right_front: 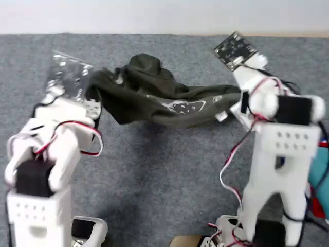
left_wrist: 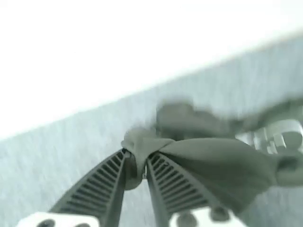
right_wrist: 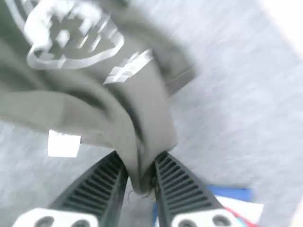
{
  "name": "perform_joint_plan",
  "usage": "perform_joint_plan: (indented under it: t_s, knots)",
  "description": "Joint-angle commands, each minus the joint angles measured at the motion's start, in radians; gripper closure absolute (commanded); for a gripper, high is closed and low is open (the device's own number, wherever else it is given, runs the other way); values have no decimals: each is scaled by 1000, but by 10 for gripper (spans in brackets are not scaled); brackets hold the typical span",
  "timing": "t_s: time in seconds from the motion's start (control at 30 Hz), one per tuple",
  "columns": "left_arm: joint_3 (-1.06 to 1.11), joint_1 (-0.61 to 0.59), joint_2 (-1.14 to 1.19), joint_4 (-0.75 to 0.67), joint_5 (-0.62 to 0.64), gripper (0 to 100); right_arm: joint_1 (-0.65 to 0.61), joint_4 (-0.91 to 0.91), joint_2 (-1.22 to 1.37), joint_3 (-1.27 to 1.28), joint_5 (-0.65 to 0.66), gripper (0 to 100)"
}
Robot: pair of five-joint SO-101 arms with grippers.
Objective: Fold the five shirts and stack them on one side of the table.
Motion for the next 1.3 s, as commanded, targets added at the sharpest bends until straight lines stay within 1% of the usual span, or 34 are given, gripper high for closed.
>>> perform_joint_plan:
  t_s: [0.0,0.1,0.33,0.4,0.5,0.7,0.83,1.0,1.13,1.2,1.27]
  knots:
    - [-117,2,-72,-94,8,998,12,7,-111,-130,-14,987]
    - [-188,5,-100,-173,-51,998,59,7,-180,-181,-48,987]
    - [-280,6,-137,-385,-259,998,157,-7,-349,-213,-46,987]
    - [-306,6,-140,-422,-288,998,179,-24,-401,-213,-46,987]
    - [-354,6,-155,-451,-293,998,200,-42,-483,-213,-46,987]
    - [-409,5,-216,-466,-293,998,240,-42,-638,-213,-46,987]
    - [-406,-3,-253,-459,-293,998,262,-35,-682,-207,-46,987]
    - [-401,-3,-255,-367,-293,998,265,-45,-661,-147,-46,987]
    - [-329,-3,-232,-325,-293,998,260,-47,-601,-43,-52,987]
    - [-260,-3,-216,-324,-293,998,257,-59,-564,17,-54,987]
    - [-174,-3,-193,-330,-295,998,225,-104,-526,92,-54,987]
